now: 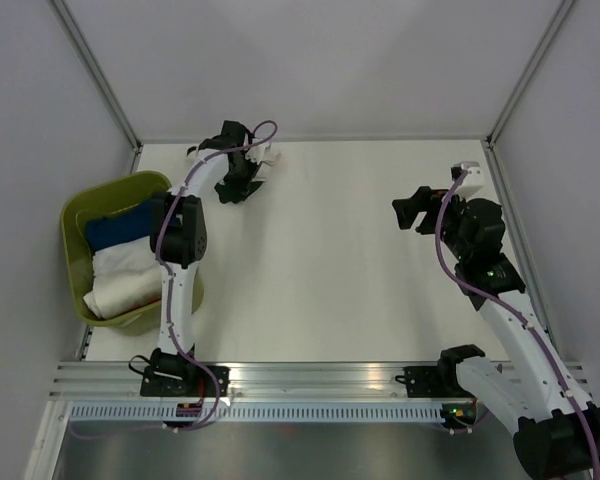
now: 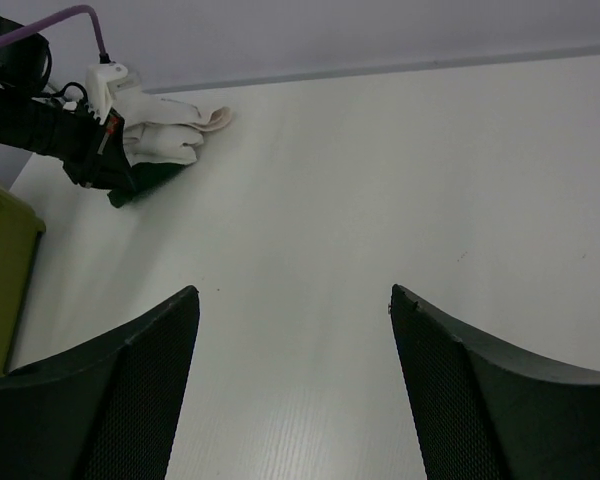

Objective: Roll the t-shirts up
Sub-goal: Grab a tshirt with the left arm, then move the tshirt to the center of the board

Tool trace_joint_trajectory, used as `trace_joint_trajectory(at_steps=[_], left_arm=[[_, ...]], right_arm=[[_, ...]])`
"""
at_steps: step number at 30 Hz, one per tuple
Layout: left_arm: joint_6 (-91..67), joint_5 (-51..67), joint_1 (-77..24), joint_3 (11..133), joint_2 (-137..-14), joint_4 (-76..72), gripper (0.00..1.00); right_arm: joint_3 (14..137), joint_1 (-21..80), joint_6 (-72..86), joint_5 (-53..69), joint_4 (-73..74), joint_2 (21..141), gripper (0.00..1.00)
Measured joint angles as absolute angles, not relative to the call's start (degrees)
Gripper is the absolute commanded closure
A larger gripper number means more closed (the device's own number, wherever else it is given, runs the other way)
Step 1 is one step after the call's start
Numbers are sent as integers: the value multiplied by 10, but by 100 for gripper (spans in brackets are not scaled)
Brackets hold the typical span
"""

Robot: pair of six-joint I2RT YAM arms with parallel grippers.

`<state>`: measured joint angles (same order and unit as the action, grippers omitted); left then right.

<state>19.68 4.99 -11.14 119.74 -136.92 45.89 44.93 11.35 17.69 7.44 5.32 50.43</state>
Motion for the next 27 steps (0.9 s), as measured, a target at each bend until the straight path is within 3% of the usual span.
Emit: trace_joint_trajectory(at_steps=[8,14,21,27], left_arm=[[199,220,-171,1181,-1125,499,98],[190,400,-206,1311,-986,523,98],[142,465,-204,1311,-975,519,98],[102,481,-211,1138,-1003,503,98]], right_arm=[[463,114,173,68,81,482,18],[489,114,173,68,89,479,18],[514,114,176,76,94,471,19],[517,114,177,79,122,458,23]])
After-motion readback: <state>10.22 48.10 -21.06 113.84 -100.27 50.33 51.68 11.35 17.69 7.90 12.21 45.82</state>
